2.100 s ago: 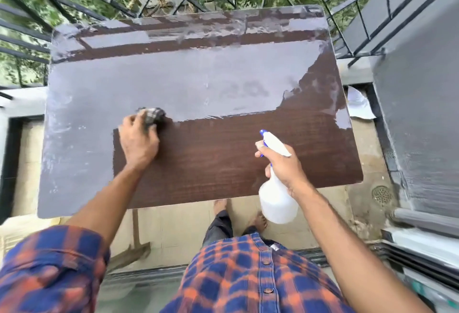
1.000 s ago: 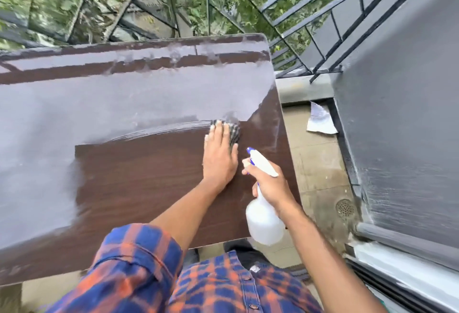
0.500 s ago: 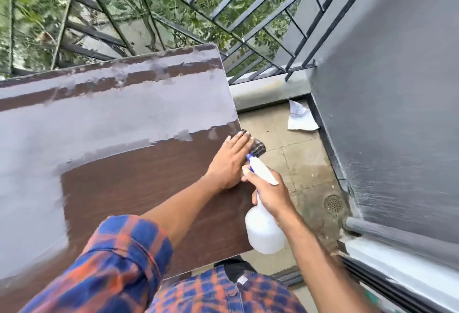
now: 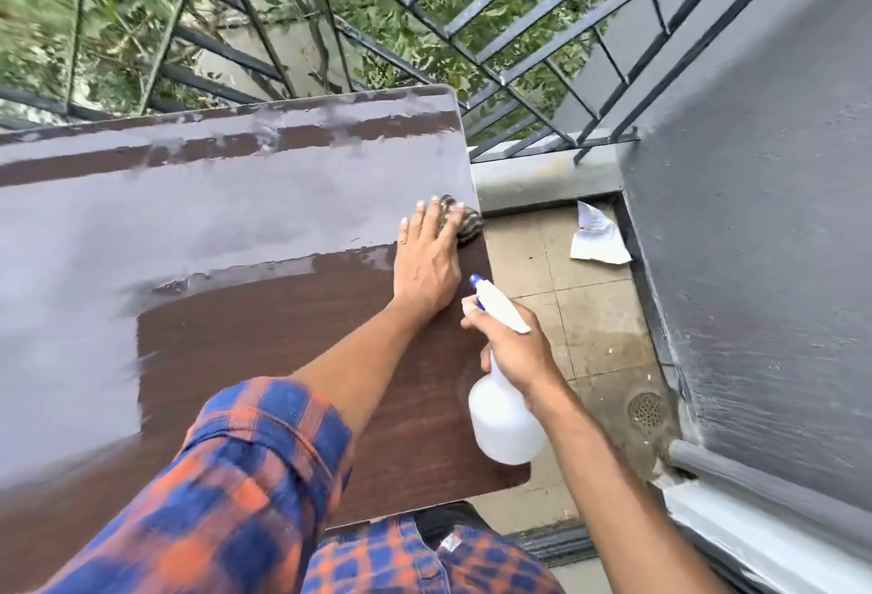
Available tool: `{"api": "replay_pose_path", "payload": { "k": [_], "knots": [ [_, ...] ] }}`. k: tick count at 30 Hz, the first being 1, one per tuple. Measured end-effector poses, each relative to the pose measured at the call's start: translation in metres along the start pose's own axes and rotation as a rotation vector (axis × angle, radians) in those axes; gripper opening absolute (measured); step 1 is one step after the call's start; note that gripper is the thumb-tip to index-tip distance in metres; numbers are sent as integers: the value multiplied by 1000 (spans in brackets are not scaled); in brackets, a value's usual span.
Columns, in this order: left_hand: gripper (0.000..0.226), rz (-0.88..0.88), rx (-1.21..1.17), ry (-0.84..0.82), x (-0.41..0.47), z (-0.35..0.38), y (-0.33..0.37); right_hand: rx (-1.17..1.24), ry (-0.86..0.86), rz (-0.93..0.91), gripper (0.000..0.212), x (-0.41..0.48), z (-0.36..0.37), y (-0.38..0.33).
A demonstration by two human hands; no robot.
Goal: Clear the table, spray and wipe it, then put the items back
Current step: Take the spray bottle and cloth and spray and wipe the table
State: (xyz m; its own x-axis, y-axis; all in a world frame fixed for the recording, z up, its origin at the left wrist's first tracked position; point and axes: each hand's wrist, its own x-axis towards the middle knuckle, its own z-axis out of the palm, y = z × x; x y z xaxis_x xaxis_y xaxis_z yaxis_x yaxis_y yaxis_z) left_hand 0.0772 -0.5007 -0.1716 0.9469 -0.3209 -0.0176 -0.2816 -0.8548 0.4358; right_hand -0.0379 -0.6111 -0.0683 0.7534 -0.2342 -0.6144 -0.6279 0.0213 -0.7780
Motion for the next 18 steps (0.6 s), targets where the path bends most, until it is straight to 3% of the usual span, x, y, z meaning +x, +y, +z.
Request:
{"api": "replay_pose_path", "payload": {
  "k": [6, 18],
  "knots": [
    [54, -209, 51, 155, -22, -40, -92, -66, -61, -21, 8, 1, 43, -11],
    [52, -622, 114, 299, -106, -133, -289, -123, -174, 8, 10, -20, 176, -36]
  ]
}}
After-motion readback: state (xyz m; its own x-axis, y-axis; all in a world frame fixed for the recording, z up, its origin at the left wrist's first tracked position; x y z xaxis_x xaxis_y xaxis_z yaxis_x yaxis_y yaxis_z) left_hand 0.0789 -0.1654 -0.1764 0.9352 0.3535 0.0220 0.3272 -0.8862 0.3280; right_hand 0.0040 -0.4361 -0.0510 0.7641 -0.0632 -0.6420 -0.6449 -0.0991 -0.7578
